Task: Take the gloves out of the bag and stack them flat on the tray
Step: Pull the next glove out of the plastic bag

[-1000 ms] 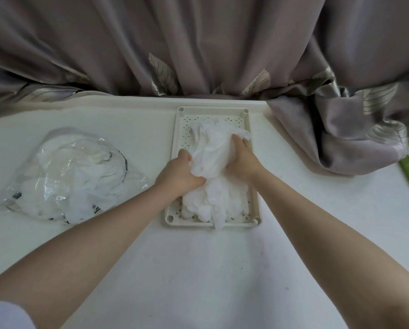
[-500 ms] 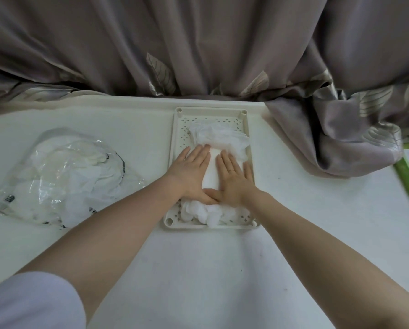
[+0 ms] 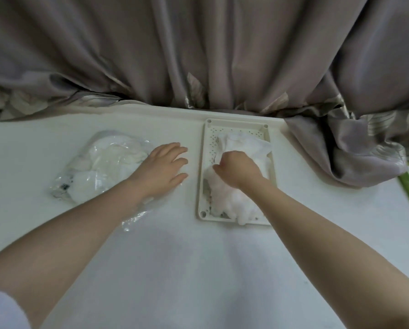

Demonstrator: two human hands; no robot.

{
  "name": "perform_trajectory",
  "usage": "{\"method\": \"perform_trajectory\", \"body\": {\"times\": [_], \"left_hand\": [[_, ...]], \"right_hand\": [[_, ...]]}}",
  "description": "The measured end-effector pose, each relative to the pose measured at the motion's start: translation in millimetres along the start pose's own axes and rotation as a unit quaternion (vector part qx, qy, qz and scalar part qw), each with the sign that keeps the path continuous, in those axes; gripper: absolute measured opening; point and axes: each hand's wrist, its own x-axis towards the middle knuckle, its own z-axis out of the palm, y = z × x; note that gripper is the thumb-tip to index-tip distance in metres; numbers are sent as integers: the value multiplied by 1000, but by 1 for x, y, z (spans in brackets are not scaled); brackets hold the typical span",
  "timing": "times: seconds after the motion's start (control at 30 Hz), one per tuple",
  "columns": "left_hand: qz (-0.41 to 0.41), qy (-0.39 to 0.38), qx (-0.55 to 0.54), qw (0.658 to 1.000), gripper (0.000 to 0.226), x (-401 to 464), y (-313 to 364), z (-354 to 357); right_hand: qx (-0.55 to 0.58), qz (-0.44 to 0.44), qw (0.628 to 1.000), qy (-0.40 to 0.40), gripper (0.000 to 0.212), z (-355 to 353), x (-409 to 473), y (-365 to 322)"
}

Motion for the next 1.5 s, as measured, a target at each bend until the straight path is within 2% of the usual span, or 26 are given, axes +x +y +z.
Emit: {"method": "perform_trajectory", "body": {"times": [0.07, 0.13, 0.2, 0.3, 0.37, 0.43, 0.53, 0.6, 0.67, 0.83, 0.9, 0.97, 1.03, 1.1, 1.17, 1.23, 1.33, 1.5], "left_hand": [[-5, 70, 46, 996, 35, -22, -24, -5], [-38, 84, 68, 993, 13, -42, -41, -14], [-79, 67, 64, 993, 1, -57, -50, -21], [-128, 21, 88, 988, 8, -80, -70, -29], [-181, -37, 65, 981, 29, -90, -87, -31], [-199, -88, 33, 976, 56, -95, -100, -32], [-167, -137, 19, 976, 76, -98, -111, -34], [-141, -144, 17, 979, 79, -96, -111, -34], [-120, -148, 7, 982, 80, -95, -111, -33], [-91, -165, 14, 982, 79, -93, -114, -23], [-84, -172, 24, 981, 78, -93, -116, -19], [-78, -174, 18, 982, 77, -92, -118, -18], [-67, -141, -25, 987, 70, -89, -118, -20], [-50, -48, -103, 992, 58, -86, -112, -24], [-40, 32, -186, 981, 51, -81, -105, -30], [-17, 37, -254, 966, 52, -79, -97, -35], [-7, 3, -272, 962, 66, -80, -94, -35], [-23, 41, -293, 955, 32, -84, -114, -32]], "right_hand": [[39, -71, 997, 1, 26, 13, -1, -44], [45, -140, 989, 5, 26, 30, -1, -82], [40, -171, 984, 0, 29, 43, 2, -106], [20, -160, 987, -17, 32, 63, 8, -136], [7, -141, 989, -44, 23, 76, 11, -148], [32, -107, 990, -81, 29, 86, 11, -156], [61, -79, 991, -91, 33, 93, 9, -165], [24, -85, 994, -70, 36, 94, 10, -166], [34, -78, 996, -27, 31, 91, 10, -167], [173, -49, 981, 66, 18, 77, 7, -164], [271, -22, 959, 83, 16, 70, 5, -163], [387, 8, 919, 81, 18, 62, 2, -163], [472, 24, 879, 60, 19, 53, 0, -161], [501, 20, 864, 37, 19, 48, -4, -161], [520, 5, 854, 23, 17, 46, -4, -160], [535, -12, 845, 6, 15, 45, -3, -160], [521, -42, 852, -30, 14, 43, -1, -163], [333, -38, 942, -31, 32, 53, -4, -167]]}}
